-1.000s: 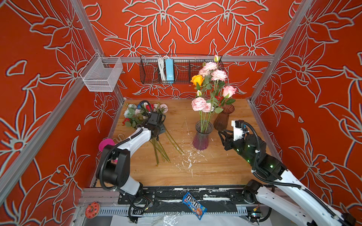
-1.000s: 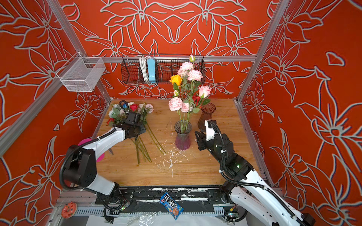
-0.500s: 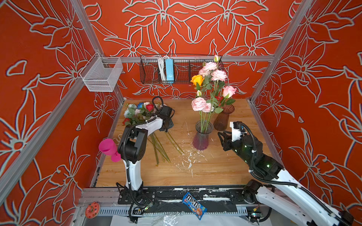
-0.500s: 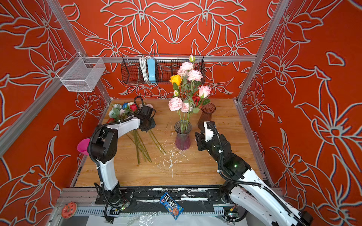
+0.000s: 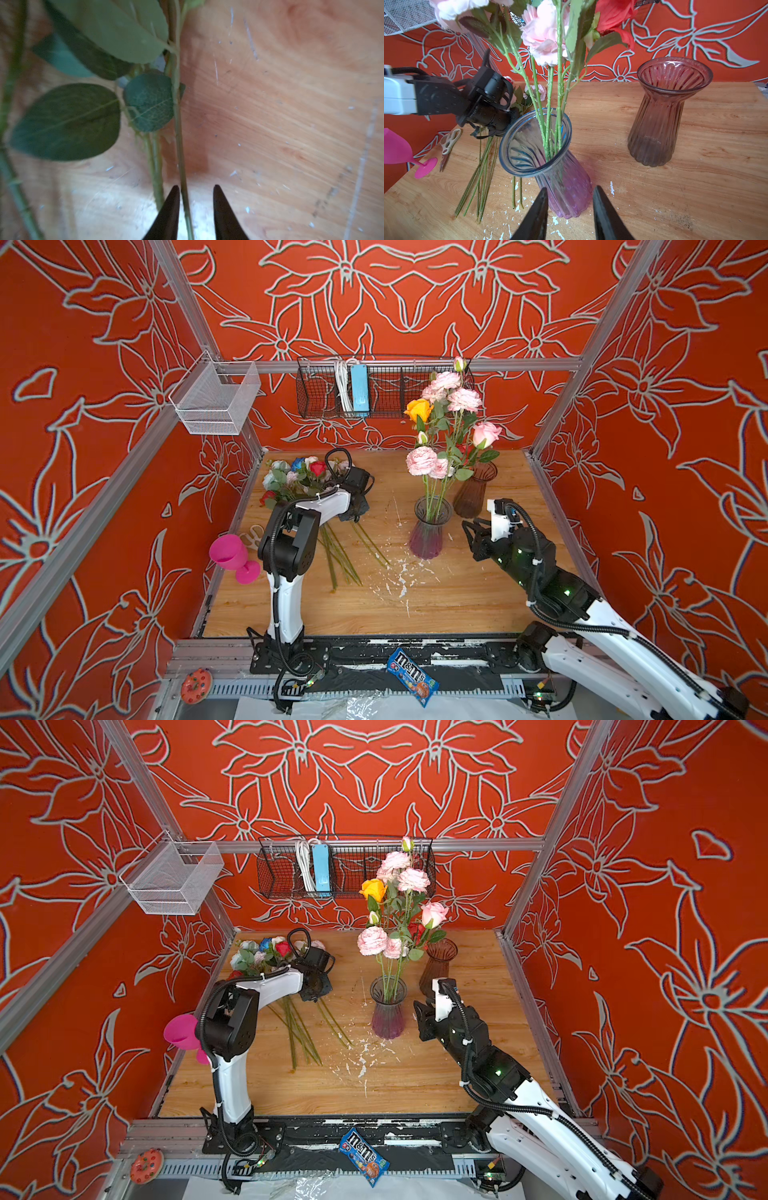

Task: Arrange flowers in a vase
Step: Pick up the flower from the flowers.

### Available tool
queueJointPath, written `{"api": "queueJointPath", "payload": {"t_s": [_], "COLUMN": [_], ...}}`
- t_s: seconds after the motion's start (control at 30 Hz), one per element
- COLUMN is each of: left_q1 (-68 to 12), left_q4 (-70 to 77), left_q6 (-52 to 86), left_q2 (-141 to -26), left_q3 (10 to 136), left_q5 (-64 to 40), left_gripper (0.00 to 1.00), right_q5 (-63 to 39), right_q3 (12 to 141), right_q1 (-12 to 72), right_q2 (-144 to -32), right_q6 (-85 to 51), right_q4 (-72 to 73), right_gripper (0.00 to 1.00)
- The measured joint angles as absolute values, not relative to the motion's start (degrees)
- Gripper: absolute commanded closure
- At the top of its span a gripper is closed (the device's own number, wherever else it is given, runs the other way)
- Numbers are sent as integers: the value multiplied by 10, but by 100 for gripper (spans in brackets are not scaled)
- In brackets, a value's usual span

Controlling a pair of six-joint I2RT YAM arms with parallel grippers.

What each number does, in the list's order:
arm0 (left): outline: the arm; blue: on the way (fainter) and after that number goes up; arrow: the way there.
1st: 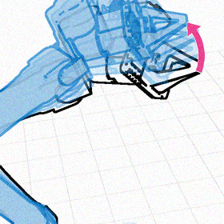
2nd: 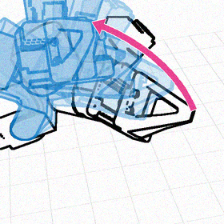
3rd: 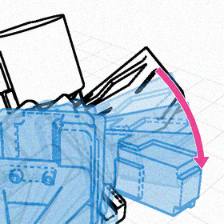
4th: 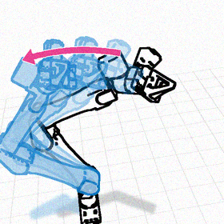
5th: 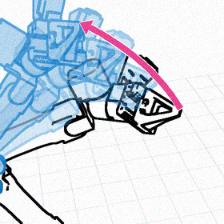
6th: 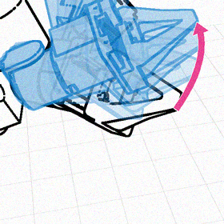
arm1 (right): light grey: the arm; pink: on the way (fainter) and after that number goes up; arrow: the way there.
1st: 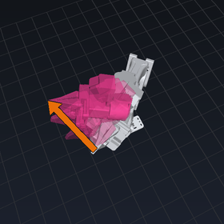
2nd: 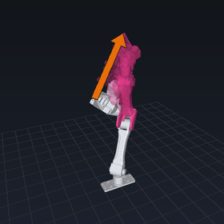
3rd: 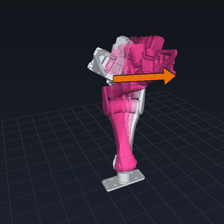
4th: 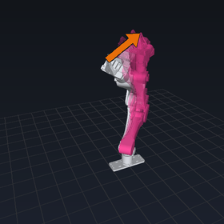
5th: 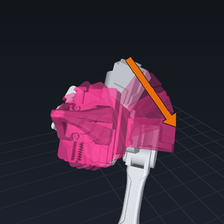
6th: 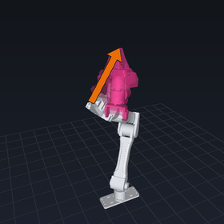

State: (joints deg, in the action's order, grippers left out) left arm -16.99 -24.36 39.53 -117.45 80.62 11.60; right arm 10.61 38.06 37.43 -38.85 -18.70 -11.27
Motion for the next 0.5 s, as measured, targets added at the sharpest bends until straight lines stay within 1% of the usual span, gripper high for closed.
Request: {"api": "queueJointPath", "payload": {"t_s": [0.17, 0.2, 0.33, 0.5], "left_q1": [-170, -170, -177, -220], "left_q4": [-240, -239, -236, -249], "left_q6": [390, 385, 348, 300], "left_q2": [-1185, -1185, -1185, -1166], "left_q3": [816, 816, 820, 837], "left_q5": [113, 112, 102, 121], "left_gripper": [96, 99, 100, 100], "right_q5": [106, 106, 106, 106], "right_q3": [381, 381, 381, 381], "right_q1": [374, 374, 374, 374], "right_q2": [-388, -388, -388, -388], "right_q6": [-187, -187, -187, -187], "right_q4": [-112, -113, -113, -113], "right_gripper": [63, 63, 63, 63]}}
